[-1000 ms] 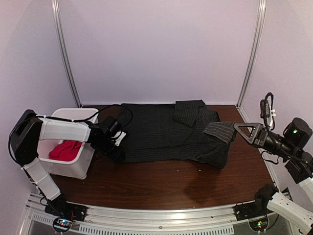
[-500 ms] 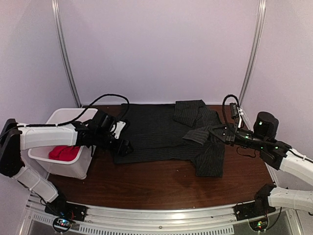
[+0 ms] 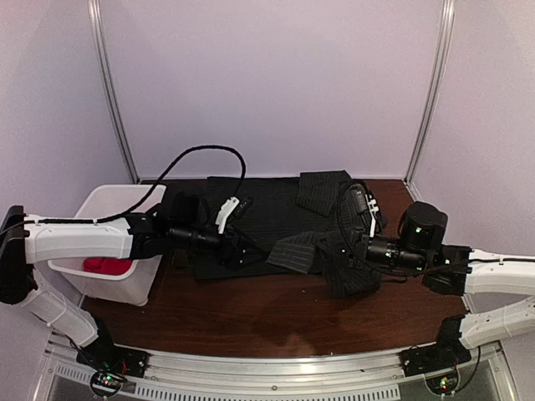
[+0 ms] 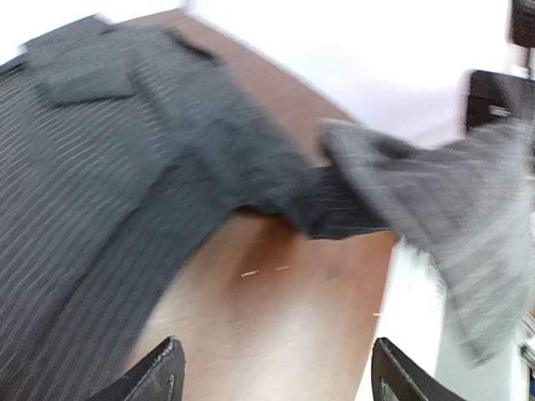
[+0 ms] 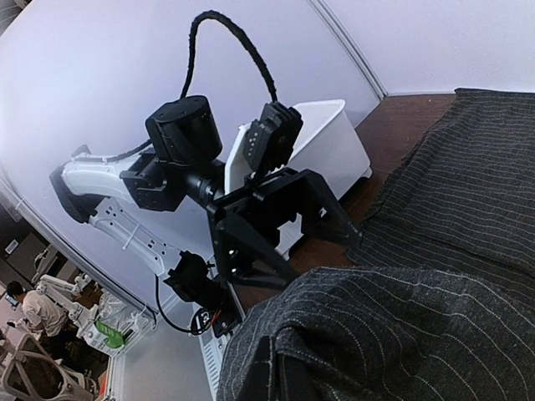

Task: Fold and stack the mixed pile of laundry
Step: Fold the flattened shirt at the center of the board.

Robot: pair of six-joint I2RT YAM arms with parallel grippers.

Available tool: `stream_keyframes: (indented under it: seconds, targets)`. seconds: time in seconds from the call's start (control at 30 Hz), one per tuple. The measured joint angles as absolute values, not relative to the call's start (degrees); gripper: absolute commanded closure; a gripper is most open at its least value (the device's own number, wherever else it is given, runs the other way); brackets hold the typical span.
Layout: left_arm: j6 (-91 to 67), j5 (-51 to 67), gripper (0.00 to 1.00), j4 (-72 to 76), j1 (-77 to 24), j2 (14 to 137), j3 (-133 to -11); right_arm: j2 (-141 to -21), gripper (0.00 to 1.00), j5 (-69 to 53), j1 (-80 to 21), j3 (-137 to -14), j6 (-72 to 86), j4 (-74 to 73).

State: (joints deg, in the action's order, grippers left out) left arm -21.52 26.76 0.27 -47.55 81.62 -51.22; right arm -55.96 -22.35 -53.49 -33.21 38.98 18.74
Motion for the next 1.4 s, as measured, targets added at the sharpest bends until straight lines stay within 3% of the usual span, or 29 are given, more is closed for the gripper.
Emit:
stream_keyframes:
  seconds: [0.3, 0.6, 0.67, 0.8, 0.83, 0.87, 0.9, 1.0, 1.17, 1.4]
  targets:
    - [-29.82, 41.8, 0.18, 18.22, -51.81, 81.65, -49.28, -57.12, 1.0, -17.85, -54.39, -35.59, 32.62, 18.26]
    - [-38.33, 48.95, 0.2, 30.2, -51.81, 83.07, -47.35, -58.76, 1.0, -16.88, -54.41, -36.07, 31.18, 18.48]
    - [-39.42, 49.1, 0.32, 30.46, -51.81, 83.55, -47.44, -59.68, 0.99, -17.15, -54.43, -36.05, 31.22, 19.07]
    - [-40.18, 48.16, 0.85, 28.05, -51.81, 86.65, -50.15, -61.78, 0.93, -18.13, -54.87, -35.62, 31.38, 20.47]
    - [-39.9, 47.51, 0.96, 26.79, -51.81, 87.15, -50.96, -62.02, 0.9, -18.31, -54.94, -35.46, 31.29, 20.38]
    - [-39.29, 46.76, 1.0, 24.91, -51.81, 87.55, -52.1, -62.06, 0.85, -18.39, -54.96, -35.35, 31.22, 20.23]
    - [-38.35, 45.78, 1.0, 22.48, -51.81, 87.85, -53.47, -62.02, 0.79, -18.41, -54.94, -35.29, 31.11, 19.92]
    - [-33.47, 42.85, 1.0, 14.31, -51.81, 88.4, -59.05, -60.49, 0.47, -18.11, -54.94, -35.31, 30.44, 17.32]
    - [-19.18, 35.66, 1.0, -2.5, -52.86, 89.06, -71.29, -49.93, 0.14, -16.1, -53.21, -35.44, 29.41, 7.75]
    - [6.28, 18.81, 1.0, -22.57, -70.24, 90.61, -83.24, -27.59, 0.1, -2.2, -48.77, -36.8, 29.56, -2.7]
